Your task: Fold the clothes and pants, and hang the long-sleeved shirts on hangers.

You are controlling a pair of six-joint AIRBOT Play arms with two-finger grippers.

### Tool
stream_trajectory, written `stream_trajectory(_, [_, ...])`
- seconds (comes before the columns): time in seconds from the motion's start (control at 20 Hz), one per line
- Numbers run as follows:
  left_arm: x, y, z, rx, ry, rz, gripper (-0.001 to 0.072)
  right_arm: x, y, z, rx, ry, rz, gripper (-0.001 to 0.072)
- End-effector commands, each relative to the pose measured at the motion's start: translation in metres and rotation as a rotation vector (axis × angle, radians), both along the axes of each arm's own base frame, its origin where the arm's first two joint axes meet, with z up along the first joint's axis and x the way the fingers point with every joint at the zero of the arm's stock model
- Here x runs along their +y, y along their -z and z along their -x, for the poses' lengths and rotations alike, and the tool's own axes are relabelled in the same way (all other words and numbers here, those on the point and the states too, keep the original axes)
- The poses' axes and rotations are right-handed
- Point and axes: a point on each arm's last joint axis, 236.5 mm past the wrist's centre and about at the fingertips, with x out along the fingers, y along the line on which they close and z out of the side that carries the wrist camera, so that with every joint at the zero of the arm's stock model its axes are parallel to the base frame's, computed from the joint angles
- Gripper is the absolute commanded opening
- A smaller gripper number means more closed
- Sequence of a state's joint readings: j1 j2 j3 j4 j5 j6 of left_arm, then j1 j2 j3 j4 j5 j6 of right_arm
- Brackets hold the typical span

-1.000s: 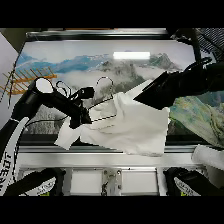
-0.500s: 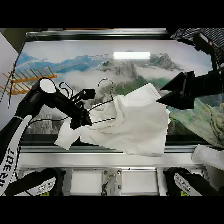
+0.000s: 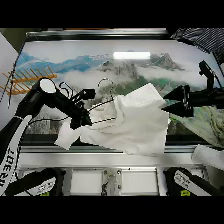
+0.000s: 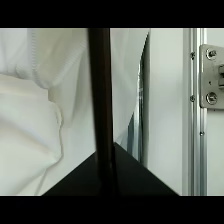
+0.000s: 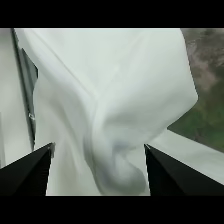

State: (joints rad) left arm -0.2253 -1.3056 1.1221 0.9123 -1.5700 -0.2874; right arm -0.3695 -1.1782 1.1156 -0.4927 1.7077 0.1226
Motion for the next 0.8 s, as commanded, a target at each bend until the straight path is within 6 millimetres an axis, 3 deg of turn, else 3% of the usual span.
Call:
stream_trajectory(0.0, [0.0,0.0,-0.001,-0.001,-0.001,-0.001,0.0009,0.006,0.001,-0.013,-0.023,-0.041,-0.159,0.063])
stream_trajectory(0.15, [0.001,0.0,0.0,0.0,0.0,-0.002,0.0009,0.018,0.003,-0.018,0.005,-0.084,-0.245,0.0631])
stream_trajectory(0.45, [0.001,0.0,0.0,-0.001,-0.001,-0.002,0.0009,0.052,0.012,-0.007,0.059,-0.186,-0.258,0.063])
stream_trajectory(0.75, [0.0,0.0,-0.001,-0.001,-0.002,-0.002,0.0009,0.066,0.015,-0.002,0.074,-0.227,-0.258,0.0631])
